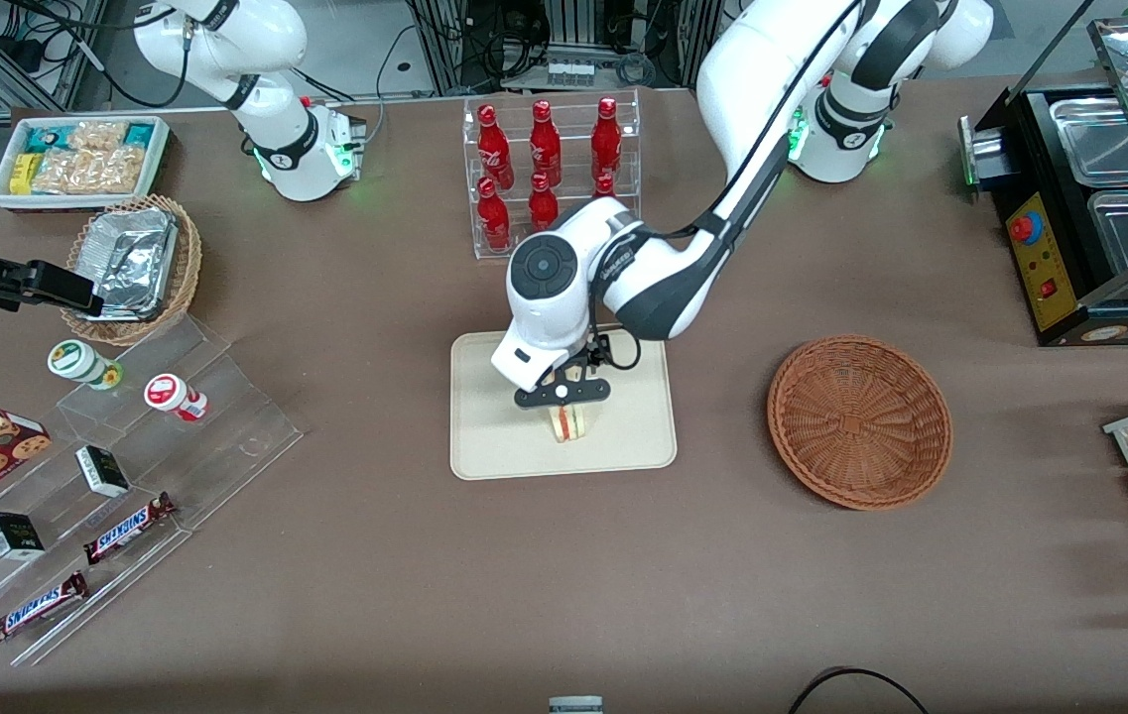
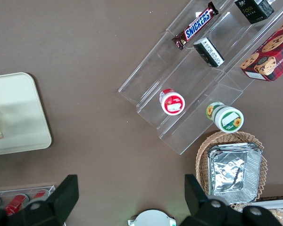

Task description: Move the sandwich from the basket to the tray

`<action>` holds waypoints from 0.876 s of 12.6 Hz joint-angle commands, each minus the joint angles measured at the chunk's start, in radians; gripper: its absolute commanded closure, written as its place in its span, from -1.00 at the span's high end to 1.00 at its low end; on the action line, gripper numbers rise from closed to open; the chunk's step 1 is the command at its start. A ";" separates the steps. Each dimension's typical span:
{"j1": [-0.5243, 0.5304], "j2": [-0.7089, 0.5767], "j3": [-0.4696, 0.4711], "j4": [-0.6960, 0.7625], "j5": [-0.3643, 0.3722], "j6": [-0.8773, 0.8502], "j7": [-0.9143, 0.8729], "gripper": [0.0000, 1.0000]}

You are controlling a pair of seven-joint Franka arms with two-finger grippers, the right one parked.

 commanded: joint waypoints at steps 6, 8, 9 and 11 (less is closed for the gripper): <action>0.163 -0.222 0.008 -0.092 -0.026 -0.148 0.188 1.00; 0.234 -0.314 0.008 -0.190 -0.037 -0.151 0.294 1.00; 0.269 -0.360 0.008 -0.248 -0.050 -0.151 0.353 1.00; 0.341 -0.451 0.008 -0.342 -0.060 -0.152 0.488 1.00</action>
